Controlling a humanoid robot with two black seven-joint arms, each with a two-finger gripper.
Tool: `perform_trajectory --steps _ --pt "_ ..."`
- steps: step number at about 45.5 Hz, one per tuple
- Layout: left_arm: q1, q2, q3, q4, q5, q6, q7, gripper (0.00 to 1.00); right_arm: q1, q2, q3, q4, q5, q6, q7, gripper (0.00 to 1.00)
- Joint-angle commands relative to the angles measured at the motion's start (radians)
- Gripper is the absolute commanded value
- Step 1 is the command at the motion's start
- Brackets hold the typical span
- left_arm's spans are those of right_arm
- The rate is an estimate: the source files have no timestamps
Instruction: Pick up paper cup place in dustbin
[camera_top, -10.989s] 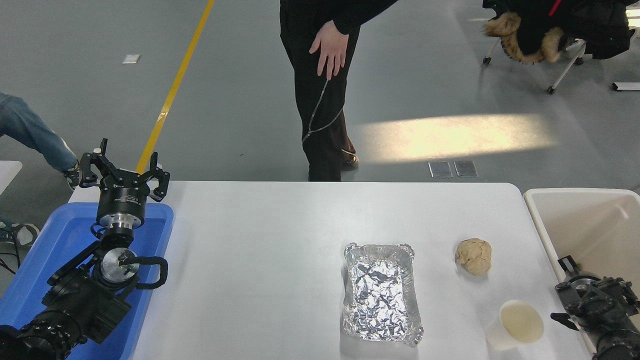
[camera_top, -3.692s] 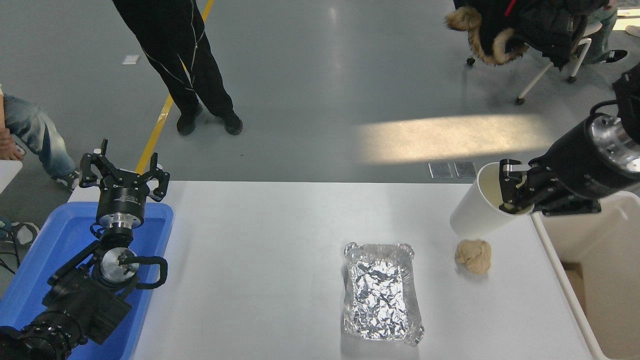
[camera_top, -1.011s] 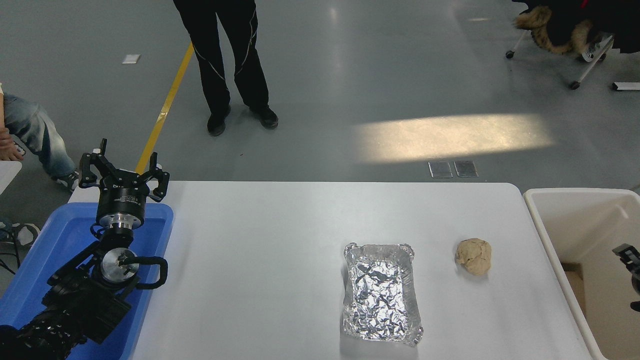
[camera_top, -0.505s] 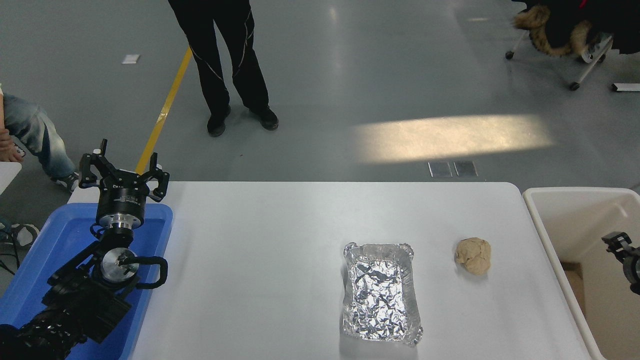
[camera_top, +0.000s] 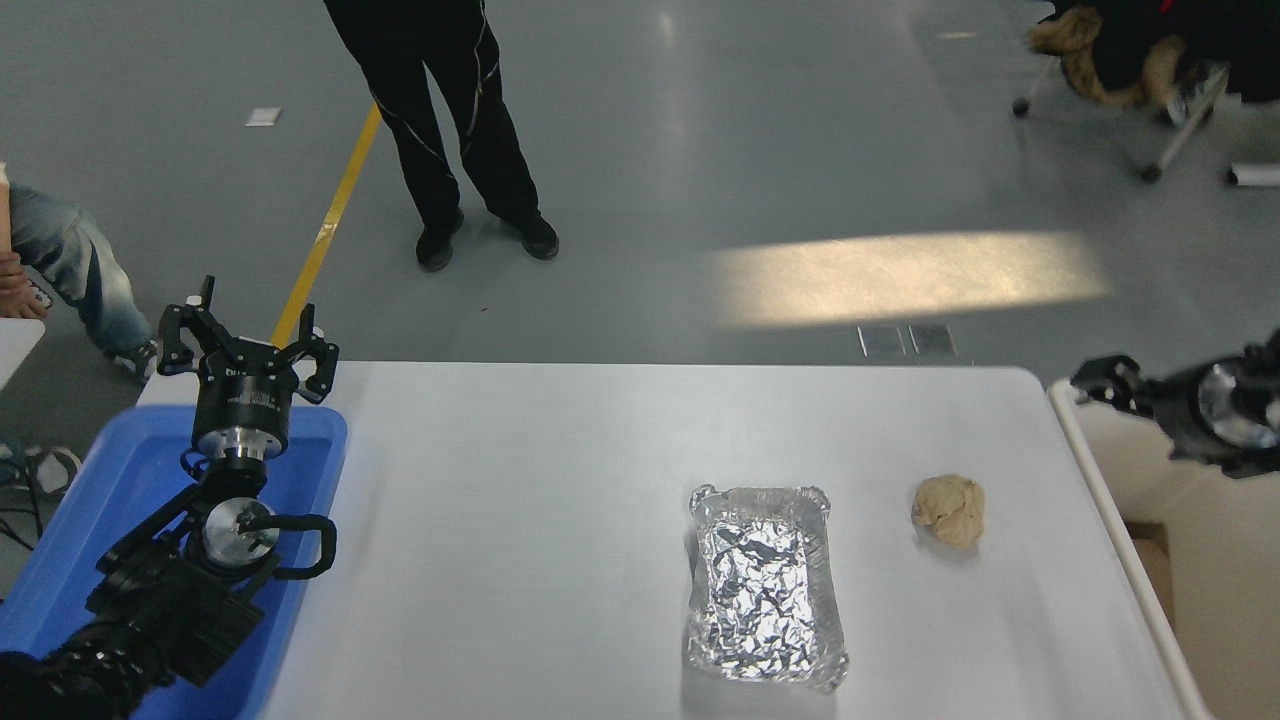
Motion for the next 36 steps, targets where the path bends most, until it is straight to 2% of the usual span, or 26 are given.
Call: perform_trajectory --steps 1,8,13,23,36 --pt "0.000 0.000 0.000 0.001 0.000 0.002 0.000 0.99 0.325 0.170 -0.050 0.172 0.111 0.151 -0.001 1.00" --pt "0.000 0.000 0.000 0.001 -0.002 0.000 0.000 0.99 0.452 0.236 -0.018 0.172 0.206 0.337 -0.001 1.00" --pt "0.000 0.000 0.000 0.001 -0.002 0.002 0.000 0.99 0.500 0.281 0.015 0.172 0.246 0.409 -0.001 1.00" --pt "0.000 0.000 0.000 0.001 -0.002 0.000 0.000 0.99 0.517 0.378 0.079 0.172 0.375 0.471 -0.001 1.00" --pt "0.000 0.000 0.000 -0.001 -0.002 0.000 0.000 0.99 0.505 0.442 0.104 0.172 0.444 0.474 -0.004 1.00"
